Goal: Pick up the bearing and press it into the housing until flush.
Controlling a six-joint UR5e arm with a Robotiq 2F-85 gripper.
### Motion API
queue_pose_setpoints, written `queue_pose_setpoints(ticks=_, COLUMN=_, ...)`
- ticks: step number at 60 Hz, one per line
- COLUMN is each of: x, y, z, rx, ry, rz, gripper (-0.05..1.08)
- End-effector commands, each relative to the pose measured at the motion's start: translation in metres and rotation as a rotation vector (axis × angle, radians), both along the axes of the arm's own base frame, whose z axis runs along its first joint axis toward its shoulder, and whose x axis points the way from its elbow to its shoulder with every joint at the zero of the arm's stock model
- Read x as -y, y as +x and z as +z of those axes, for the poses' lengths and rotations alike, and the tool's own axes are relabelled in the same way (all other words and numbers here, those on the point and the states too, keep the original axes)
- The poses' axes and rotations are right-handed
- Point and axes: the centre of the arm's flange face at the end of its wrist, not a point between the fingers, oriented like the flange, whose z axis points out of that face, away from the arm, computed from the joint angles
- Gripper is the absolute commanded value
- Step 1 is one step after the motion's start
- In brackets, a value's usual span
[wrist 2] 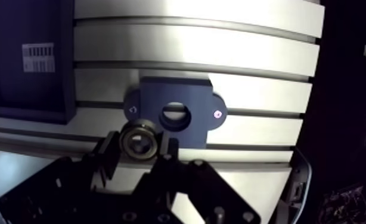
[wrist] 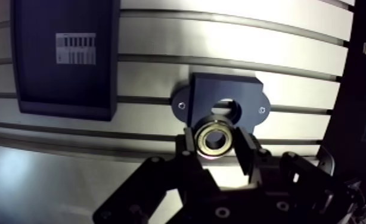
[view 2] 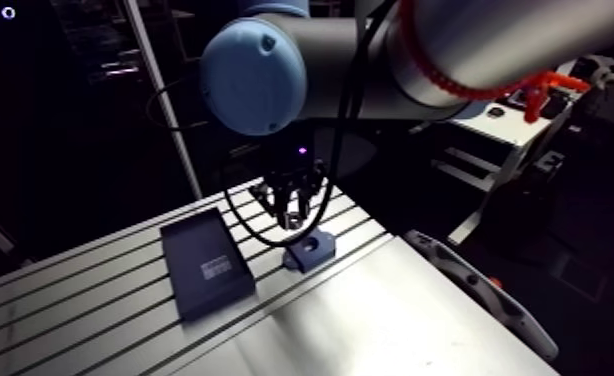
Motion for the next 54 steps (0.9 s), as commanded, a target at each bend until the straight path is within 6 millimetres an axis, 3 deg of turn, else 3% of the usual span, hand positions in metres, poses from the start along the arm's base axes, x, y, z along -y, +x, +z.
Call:
queue_pose_setpoints(ticks=1, x=-0.008, y=0.005, z=-0.003, rx=-0.015, ry=0.011, rz=-0.007, gripper=0.63)
queue_pose_setpoints(ticks=35, x=-0.015, y=0.003, z=-0.011, rx=-0.046, ry=0.045, rz=-0.03, gripper=0.63)
queue_pose_setpoints(ticks=54, x=-0.012, y=0.006, z=-0.027, rx=-0.022, ry=0.027, rz=-0.033, gripper=0.63)
